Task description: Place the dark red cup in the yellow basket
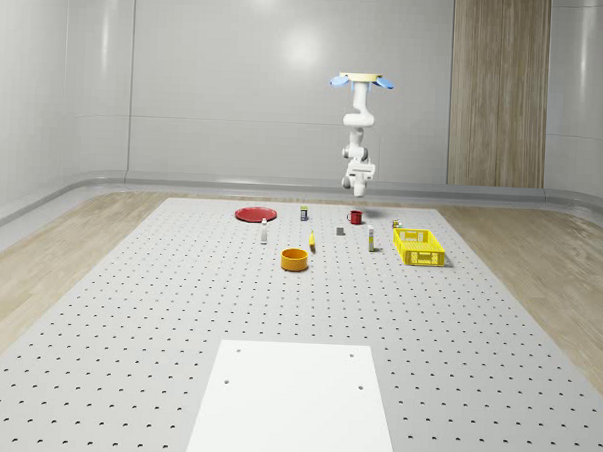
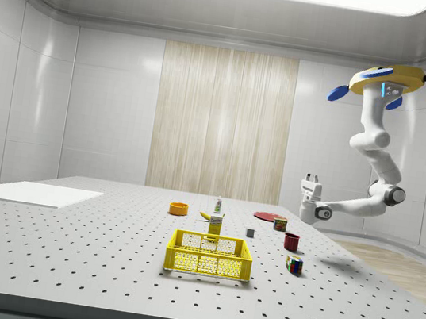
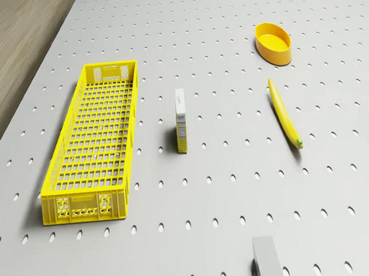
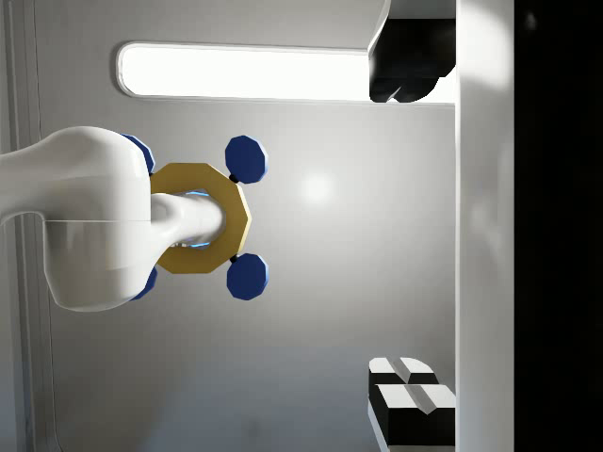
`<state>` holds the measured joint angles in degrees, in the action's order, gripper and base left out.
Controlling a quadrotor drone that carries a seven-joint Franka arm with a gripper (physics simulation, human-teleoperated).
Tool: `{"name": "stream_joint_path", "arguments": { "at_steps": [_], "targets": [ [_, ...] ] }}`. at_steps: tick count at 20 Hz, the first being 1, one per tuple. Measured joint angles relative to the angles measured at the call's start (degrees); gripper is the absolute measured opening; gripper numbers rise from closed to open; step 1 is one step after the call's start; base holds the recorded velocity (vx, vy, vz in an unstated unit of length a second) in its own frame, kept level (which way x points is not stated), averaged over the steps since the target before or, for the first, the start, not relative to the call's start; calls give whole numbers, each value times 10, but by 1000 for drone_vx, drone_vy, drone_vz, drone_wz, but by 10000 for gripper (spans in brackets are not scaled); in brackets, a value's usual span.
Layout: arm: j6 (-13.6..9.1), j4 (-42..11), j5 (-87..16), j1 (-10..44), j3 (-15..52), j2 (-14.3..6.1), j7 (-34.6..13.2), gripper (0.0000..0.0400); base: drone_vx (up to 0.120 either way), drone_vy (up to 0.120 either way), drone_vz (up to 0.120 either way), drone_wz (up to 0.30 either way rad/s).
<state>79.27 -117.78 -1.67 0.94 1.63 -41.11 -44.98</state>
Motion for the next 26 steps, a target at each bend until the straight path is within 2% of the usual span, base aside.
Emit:
{"name": "stream_joint_path", "arguments": {
  "at_steps": [5,9,13,16,19,22,24,26],
  "targets": [
    [2,-3,-25,5,18,-2,-3,400,120,-104,0,0],
    [5,-7,-67,15,48,-4,-9,400,120,0,0,0],
    [9,-22,-148,33,105,-8,-20,400,120,0,-100,0],
    [14,-52,-250,56,175,-15,-36,400,120,0,-120,0],
    [21,-114,-399,92,272,-30,-65,400,120,0,-120,0],
    [25,-216,-587,145,382,-52,-115,400,120,0,-120,0],
    [19,-292,-717,192,451,-69,-161,400,120,0,-120,0],
    [2,-358,-836,249,510,-85,-212,400,120,0,-120,0]
  ]
}}
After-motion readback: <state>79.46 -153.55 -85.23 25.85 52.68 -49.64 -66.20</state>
